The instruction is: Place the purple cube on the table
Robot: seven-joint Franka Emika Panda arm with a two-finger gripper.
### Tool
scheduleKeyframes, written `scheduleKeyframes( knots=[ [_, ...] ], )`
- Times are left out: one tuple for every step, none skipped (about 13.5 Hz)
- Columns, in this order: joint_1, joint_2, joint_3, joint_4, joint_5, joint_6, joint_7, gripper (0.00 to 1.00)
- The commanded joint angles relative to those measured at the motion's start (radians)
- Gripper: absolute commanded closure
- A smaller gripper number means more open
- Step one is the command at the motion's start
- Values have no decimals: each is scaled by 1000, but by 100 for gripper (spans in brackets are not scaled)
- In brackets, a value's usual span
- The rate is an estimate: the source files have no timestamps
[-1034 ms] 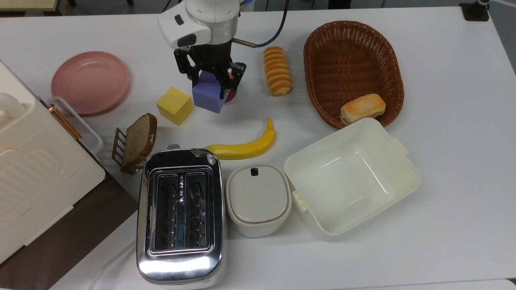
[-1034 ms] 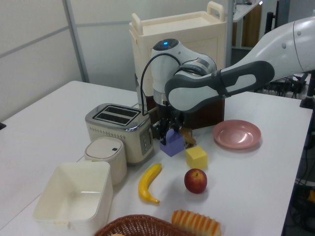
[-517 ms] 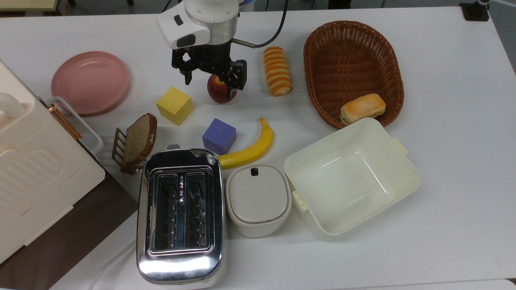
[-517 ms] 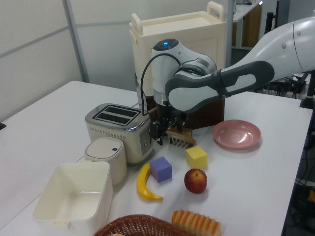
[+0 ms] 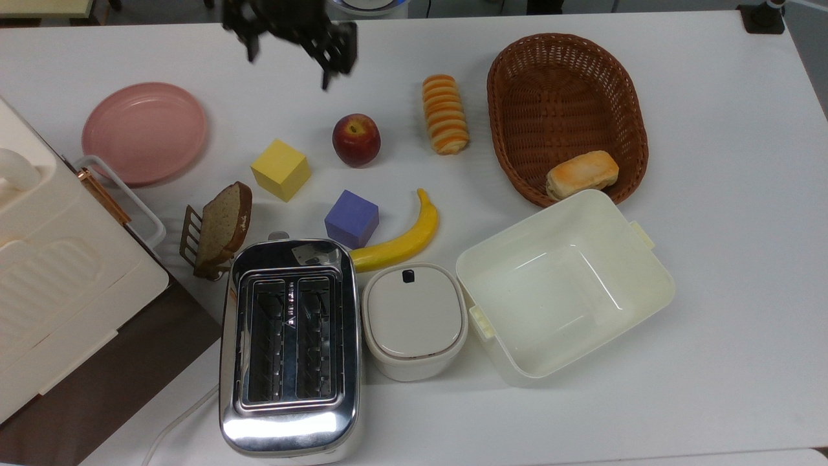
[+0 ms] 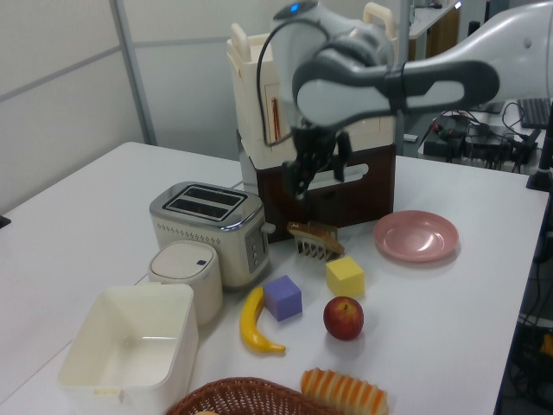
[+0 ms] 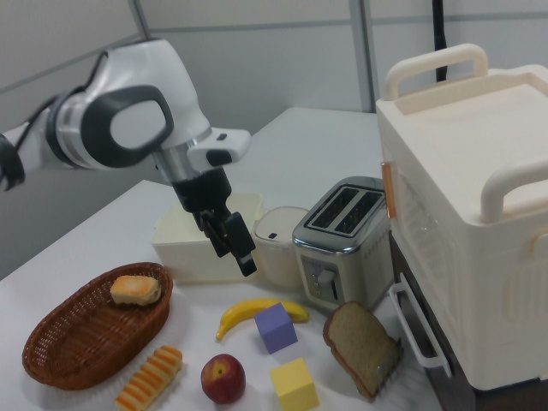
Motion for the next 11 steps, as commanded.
scheduleKeyframes(
  knots=[
    [337,-76,-387,8,67,-52,-120,0],
    [386,-94,-458,9,95,-54,-172,0],
    [411,-103,-498,11,107,-58,-209,0],
    [422,-104,-514,9,120,-58,-214,0],
    [428,-104,-520,11,124,-58,-215,0],
    [428,-102,-520,11,124,-58,-215,0],
    [426,-100,-520,11,129,-58,-217,0],
    [426,-100,-519,11,134,-60,-220,0],
    [423,-102,-519,9,134,-60,-218,0],
    [423,-102,-519,11,137,-60,-218,0],
    [423,-102,-517,9,137,-60,-218,0]
  ],
)
